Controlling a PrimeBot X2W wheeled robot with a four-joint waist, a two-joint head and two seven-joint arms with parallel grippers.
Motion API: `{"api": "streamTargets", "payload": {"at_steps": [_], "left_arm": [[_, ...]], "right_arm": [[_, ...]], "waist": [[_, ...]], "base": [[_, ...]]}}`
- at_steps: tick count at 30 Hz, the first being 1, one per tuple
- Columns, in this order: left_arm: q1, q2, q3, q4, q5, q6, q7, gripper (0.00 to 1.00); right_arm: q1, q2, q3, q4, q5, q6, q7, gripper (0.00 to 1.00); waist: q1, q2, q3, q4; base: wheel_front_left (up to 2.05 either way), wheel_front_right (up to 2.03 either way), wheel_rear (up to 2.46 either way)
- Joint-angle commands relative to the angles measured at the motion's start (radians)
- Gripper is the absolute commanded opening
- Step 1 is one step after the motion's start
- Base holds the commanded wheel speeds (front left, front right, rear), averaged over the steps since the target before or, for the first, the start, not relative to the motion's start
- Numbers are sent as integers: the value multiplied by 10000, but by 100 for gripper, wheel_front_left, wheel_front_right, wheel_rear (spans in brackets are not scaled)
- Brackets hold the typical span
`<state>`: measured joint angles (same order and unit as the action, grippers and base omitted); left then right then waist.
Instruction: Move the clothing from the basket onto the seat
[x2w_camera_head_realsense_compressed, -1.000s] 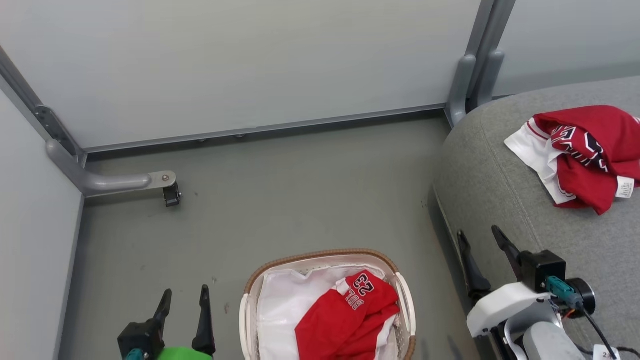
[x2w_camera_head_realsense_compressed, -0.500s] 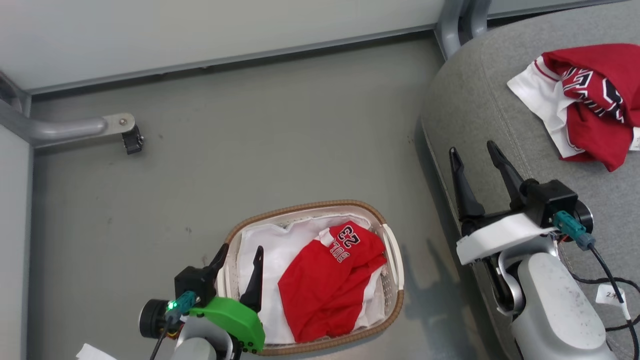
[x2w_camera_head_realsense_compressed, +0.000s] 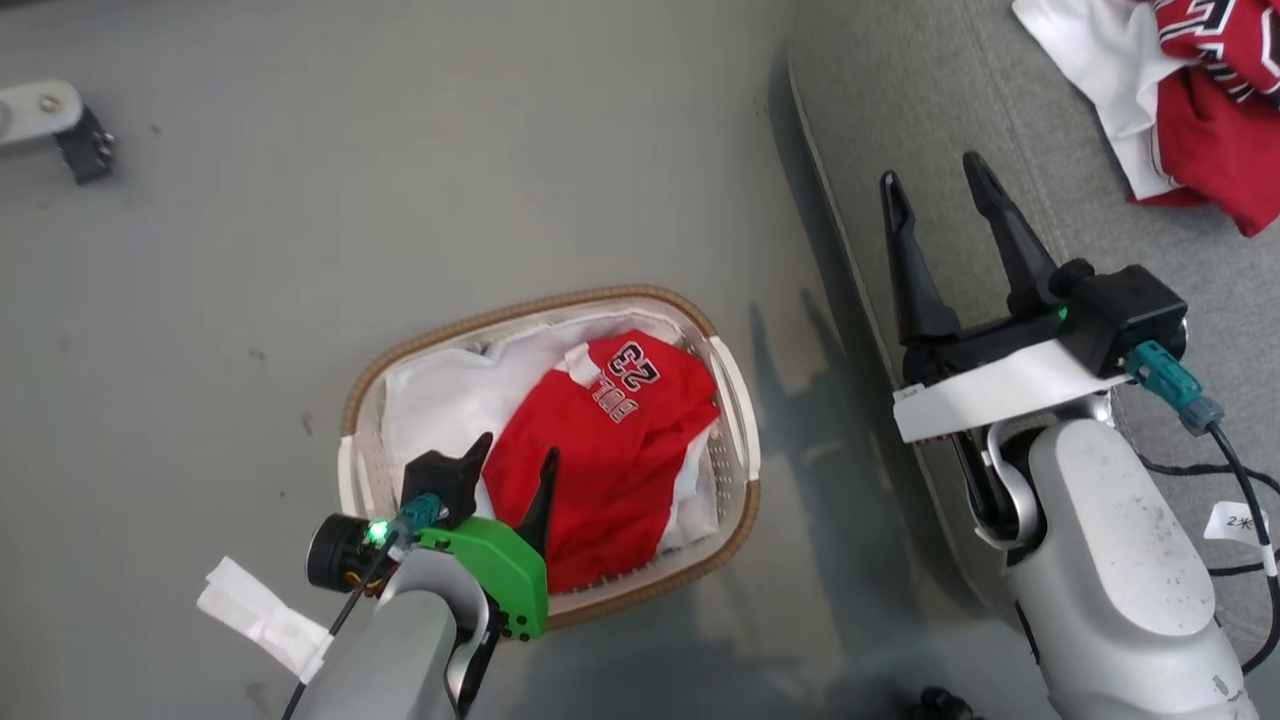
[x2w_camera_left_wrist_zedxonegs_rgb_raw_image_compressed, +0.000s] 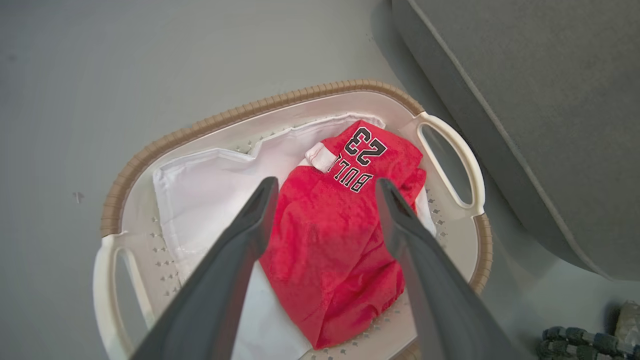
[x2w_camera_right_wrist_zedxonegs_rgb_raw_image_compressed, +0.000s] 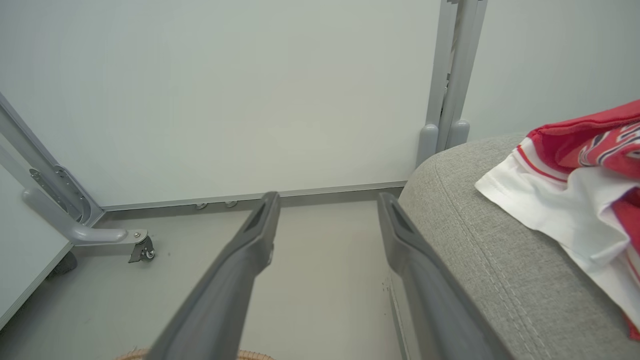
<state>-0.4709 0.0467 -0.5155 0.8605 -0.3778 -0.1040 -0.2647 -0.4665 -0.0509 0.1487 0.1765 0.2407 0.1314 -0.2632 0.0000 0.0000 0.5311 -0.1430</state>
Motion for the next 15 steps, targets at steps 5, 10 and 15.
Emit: {"api": "streamTargets", "payload": {"at_steps": [5,10,15], "left_arm": [[-844,73,-452,669,-90,-21,8,100],[-1372,72,-838,1311,-307,32,8,100],[-1892,75,-1418,1724,-443,79,8,100]], "right_arm": [[-531,-17,230,-556,147,-14,-19,100],[-916,-12,465,-1113,329,-14,-19,100],[-1271,-14,607,-1501,546,-14,-19,100]], "waist": [[0,0,1613,-711],[0,0,2228,-890],[0,0,2833,-1065]], "base": [[0,0,0],[0,0,0],[0,0,0]]}}
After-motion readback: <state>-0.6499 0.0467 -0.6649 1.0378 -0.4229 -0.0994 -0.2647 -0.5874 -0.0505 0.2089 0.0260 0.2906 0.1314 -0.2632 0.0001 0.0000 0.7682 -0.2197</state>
